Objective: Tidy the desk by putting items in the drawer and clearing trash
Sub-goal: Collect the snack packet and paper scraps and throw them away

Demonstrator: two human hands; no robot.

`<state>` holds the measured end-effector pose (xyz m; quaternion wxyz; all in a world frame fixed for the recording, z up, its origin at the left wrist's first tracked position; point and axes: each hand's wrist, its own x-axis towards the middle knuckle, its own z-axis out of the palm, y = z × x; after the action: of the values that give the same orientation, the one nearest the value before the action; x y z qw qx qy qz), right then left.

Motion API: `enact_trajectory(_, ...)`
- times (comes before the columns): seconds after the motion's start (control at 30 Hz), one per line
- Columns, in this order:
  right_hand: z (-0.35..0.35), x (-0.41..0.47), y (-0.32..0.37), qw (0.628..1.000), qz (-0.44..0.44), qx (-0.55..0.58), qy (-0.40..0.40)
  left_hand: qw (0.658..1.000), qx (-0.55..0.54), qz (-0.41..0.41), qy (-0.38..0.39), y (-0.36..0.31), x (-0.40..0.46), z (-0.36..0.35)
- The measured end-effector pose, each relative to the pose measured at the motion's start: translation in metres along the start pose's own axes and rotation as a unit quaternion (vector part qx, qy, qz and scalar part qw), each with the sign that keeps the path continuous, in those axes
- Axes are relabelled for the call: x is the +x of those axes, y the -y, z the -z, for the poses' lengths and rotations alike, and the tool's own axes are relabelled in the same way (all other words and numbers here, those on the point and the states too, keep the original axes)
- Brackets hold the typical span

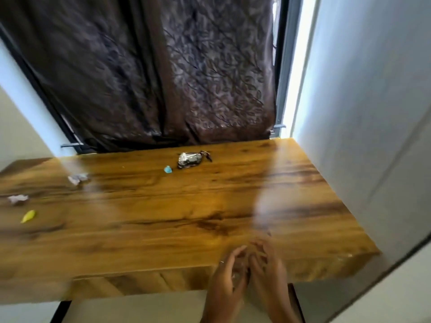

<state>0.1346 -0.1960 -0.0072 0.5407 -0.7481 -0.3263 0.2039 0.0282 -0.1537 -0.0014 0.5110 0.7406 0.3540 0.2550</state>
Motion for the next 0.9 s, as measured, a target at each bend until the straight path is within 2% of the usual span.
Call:
enact_trajectory(0.23,-0.111,0.051,0.054,0.997,0.046,0.005,0.056,0.991,-0.085,0.07,-0.08,0.028,0.043,0.115)
enact_trajectory(0.43,-0.192,0.098,0.079,0.991,0.051,-0.078,0.094,0.948,-0.24,0.195,-0.076,0.06,0.088,0.207)
enact_trajectory(0.5,-0.209,0.113,0.086,0.985,0.074,-0.114,0.101,0.919,-0.305,0.24,-0.068,0.072,0.098,0.229)
enact_trajectory(0.53,-0.214,0.121,0.088,0.982,0.076,-0.134,0.106,0.894,-0.355,0.264,-0.066,0.079,0.1,0.237)
enact_trajectory(0.57,-0.219,0.13,0.09,0.979,0.072,-0.154,0.11,0.859,-0.421,0.286,-0.066,0.088,0.1,0.244)
enact_trajectory(0.67,-0.231,0.156,0.093,0.969,0.056,-0.208,0.119,0.717,-0.619,0.314,-0.062,0.113,0.098,0.262)
enact_trajectory(0.7,-0.233,0.166,0.094,0.966,0.055,-0.225,0.119,0.686,-0.653,0.316,-0.056,0.119,0.098,0.265)
enact_trajectory(0.77,-0.238,0.187,0.096,0.955,0.059,-0.267,0.114,0.668,-0.669,0.323,-0.045,0.124,0.099,0.268)
enact_trajectory(0.9,-0.247,0.233,0.105,0.923,0.074,-0.366,0.092,0.686,-0.639,0.345,-0.034,0.125,0.102,0.27)
